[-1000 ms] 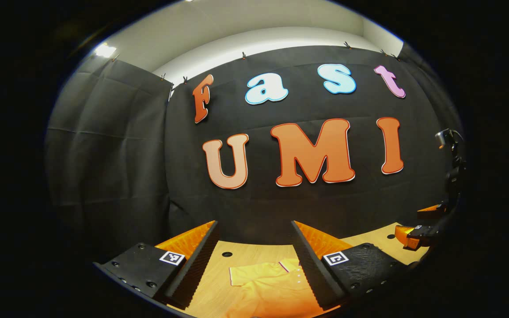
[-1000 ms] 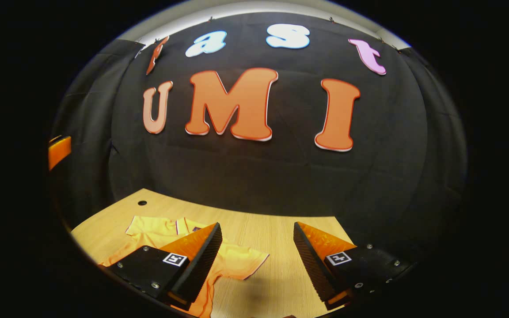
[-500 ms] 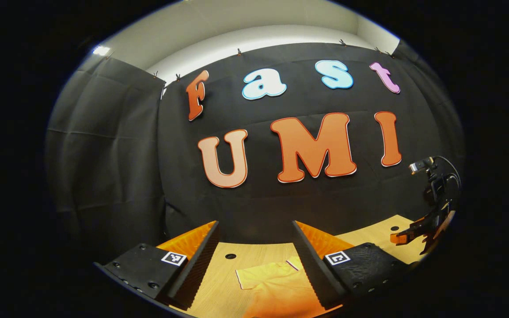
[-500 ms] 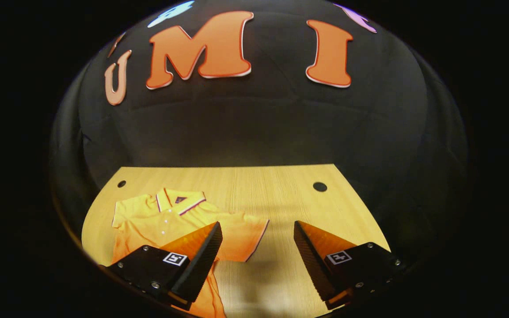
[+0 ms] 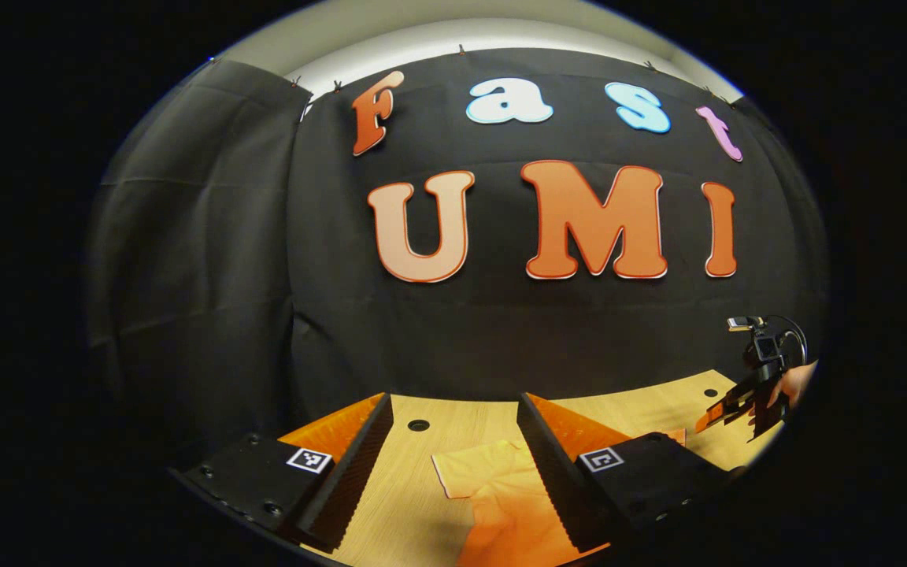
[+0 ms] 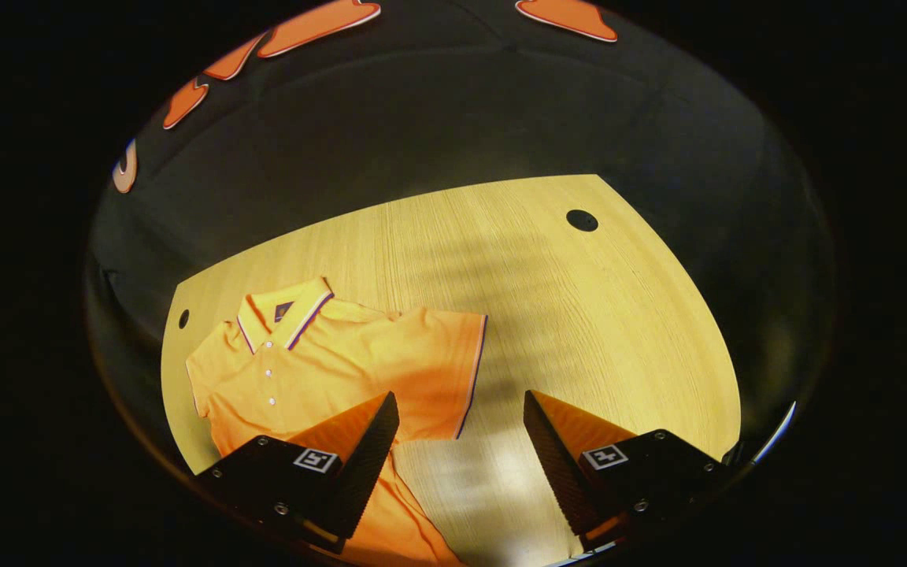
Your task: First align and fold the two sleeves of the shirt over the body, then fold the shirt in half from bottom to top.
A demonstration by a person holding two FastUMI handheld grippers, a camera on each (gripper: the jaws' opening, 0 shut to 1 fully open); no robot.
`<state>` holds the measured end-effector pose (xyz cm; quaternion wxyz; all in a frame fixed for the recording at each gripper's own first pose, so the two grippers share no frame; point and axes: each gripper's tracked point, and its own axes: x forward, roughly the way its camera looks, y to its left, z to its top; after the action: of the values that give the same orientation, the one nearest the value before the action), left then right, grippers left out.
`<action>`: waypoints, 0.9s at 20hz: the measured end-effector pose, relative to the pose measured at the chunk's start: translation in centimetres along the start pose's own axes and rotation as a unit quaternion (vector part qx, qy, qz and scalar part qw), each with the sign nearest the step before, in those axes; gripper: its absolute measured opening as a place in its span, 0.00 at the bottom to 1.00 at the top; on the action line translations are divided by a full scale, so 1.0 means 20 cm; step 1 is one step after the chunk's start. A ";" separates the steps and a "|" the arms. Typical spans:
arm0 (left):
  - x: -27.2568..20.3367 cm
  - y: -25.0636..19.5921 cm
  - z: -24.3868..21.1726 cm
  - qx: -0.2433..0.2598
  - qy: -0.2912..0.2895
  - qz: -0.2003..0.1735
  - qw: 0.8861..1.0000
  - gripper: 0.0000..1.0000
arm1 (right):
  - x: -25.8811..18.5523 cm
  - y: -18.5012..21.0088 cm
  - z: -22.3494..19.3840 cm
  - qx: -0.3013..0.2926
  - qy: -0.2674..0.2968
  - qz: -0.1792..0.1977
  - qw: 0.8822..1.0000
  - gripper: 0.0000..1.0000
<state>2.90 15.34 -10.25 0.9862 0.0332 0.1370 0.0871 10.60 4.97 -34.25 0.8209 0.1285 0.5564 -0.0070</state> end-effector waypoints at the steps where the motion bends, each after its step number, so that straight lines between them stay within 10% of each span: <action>1: 0.01 0.03 -0.03 -0.004 0.005 0.007 1.000 0.98 | 0.03 -0.01 -0.01 -0.006 0.011 -0.006 1.000 0.97; 18: 0.11 0.20 -0.25 -0.030 0.077 0.063 0.995 0.98 | 0.50 0.08 -0.18 -0.032 0.167 -0.007 0.985 0.64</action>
<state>2.91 19.83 -15.30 0.9657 0.0052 0.2078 0.1555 11.36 8.55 -44.33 0.7199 0.0980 0.6866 0.0267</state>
